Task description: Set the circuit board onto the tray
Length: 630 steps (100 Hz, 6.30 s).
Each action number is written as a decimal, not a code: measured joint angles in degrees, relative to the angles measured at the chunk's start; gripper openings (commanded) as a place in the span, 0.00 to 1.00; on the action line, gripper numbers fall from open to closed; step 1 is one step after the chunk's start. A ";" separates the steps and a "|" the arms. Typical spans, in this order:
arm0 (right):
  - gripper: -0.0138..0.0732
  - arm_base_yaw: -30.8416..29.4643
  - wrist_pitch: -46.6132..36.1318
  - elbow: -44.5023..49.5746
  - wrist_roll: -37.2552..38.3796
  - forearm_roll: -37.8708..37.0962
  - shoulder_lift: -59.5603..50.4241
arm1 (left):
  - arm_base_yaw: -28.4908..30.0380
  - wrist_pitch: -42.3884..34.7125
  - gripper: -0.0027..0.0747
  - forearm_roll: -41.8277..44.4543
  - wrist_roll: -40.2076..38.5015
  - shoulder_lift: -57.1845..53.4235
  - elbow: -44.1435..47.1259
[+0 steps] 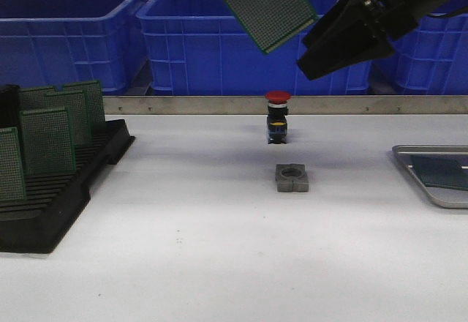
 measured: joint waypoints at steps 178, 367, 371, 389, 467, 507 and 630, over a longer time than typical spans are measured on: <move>0.08 -28.31 -0.84 8.72 25.86 1.66 1.19 | 8.64 0.01 0.70 -0.45 -4.25 1.32 -7.88; 0.09 -32.44 -10.98 13.86 25.87 4.62 -18.62 | 21.15 0.37 0.01 2.32 -35.51 -4.43 -12.74; 0.09 -32.33 -11.59 14.29 25.87 5.82 -20.74 | 21.54 0.37 0.01 2.32 -36.13 -5.77 -12.62; 0.09 -27.72 -16.77 17.91 25.87 8.04 -29.54 | 21.86 -0.44 0.01 3.65 -39.12 -13.53 -7.50; 0.09 -8.75 -32.86 43.23 23.29 9.13 -73.42 | 21.86 -46.06 0.01 2.48 -40.37 -70.11 60.35; 0.09 -8.75 -32.88 52.79 23.25 9.41 -93.49 | 21.86 -49.90 0.01 2.17 -40.37 -97.55 83.04; 0.09 -8.75 -32.59 53.21 23.15 9.41 -94.58 | 21.99 -58.73 0.01 29.96 -74.02 -105.27 101.80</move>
